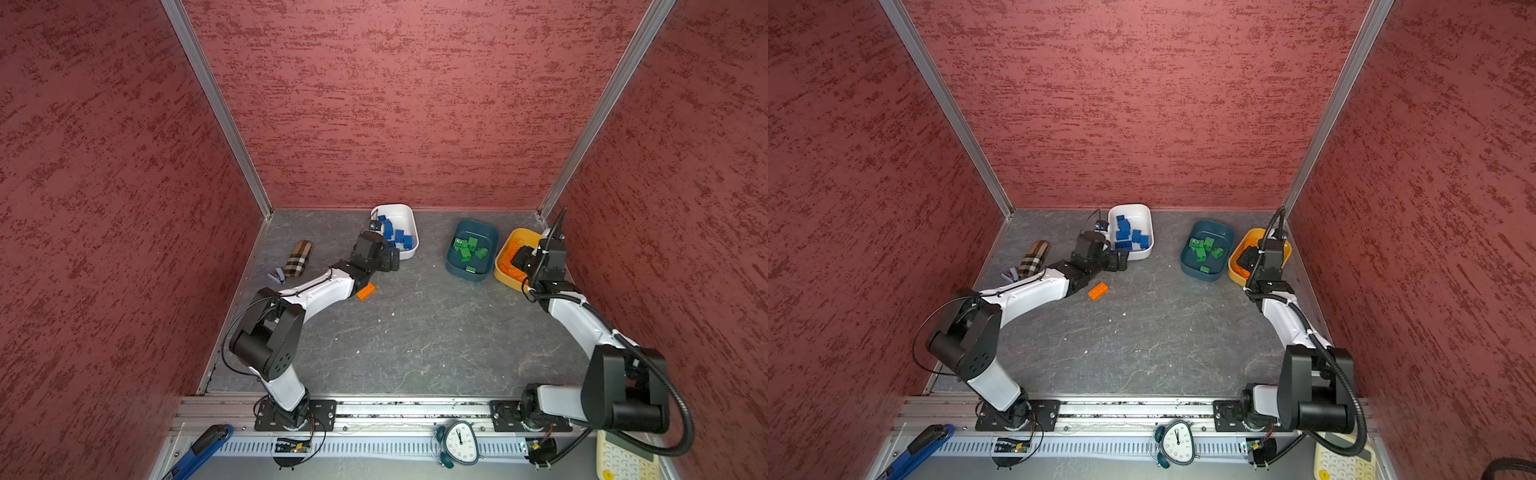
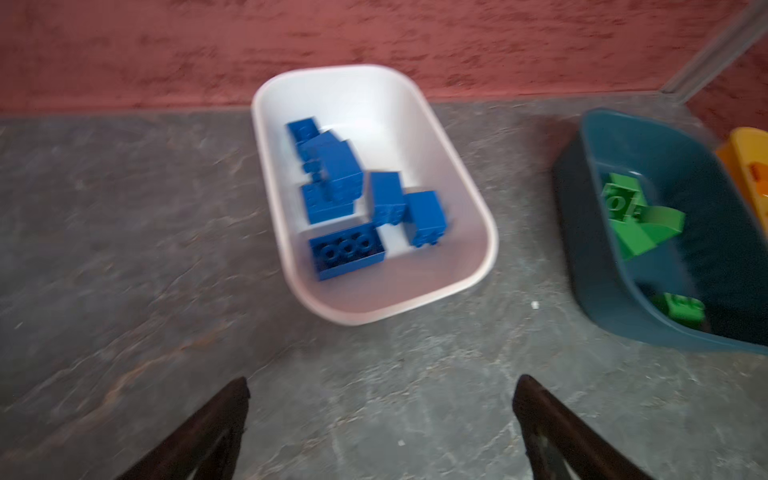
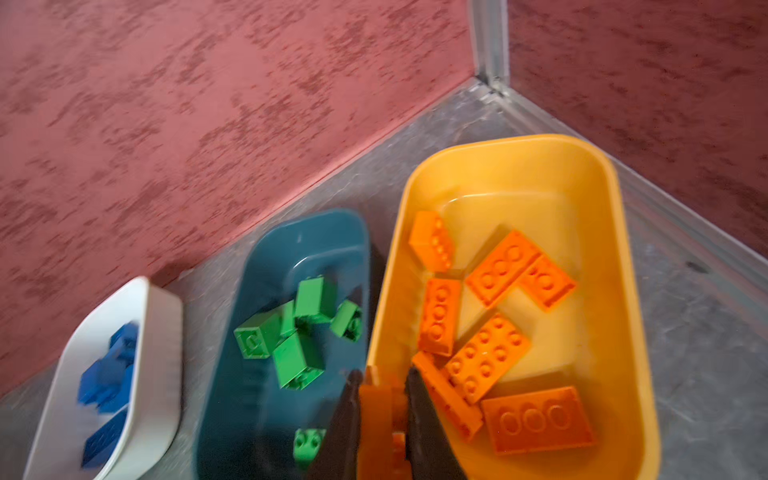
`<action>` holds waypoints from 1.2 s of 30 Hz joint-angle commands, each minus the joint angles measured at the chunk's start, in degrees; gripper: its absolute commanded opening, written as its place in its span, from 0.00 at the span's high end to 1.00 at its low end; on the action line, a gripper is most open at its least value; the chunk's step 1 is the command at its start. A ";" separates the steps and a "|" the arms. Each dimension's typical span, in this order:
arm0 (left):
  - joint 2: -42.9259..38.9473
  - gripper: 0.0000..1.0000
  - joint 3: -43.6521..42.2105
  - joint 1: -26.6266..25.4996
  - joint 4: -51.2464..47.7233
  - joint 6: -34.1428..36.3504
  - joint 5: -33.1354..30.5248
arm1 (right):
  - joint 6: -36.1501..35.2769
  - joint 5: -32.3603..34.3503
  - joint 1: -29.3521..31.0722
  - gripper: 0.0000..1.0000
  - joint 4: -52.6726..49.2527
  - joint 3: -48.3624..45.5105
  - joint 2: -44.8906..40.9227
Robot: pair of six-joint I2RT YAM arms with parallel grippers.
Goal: Sort the legos into containers by color
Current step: 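Drop the orange brick into the yellow tub with right while left grasps another, then lift the orange brick with the left gripper to the right gripper, which grasps it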
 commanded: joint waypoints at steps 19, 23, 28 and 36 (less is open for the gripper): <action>12.19 0.17 9.09 5.74 -35.49 11.57 18.43 | 0.27 -3.36 -3.84 0.01 -4.96 6.11 3.79; 11.90 0.37 7.66 4.13 -36.41 11.42 16.39 | -0.19 -4.69 -3.89 0.01 -5.70 5.79 2.52; 12.86 0.55 6.65 2.81 -36.68 11.26 11.06 | -0.65 -9.56 -3.82 0.01 -7.67 6.73 1.86; 5.91 0.78 2.69 0.06 -27.84 11.77 9.53 | 0.33 -27.14 -2.61 0.01 -9.62 6.96 0.43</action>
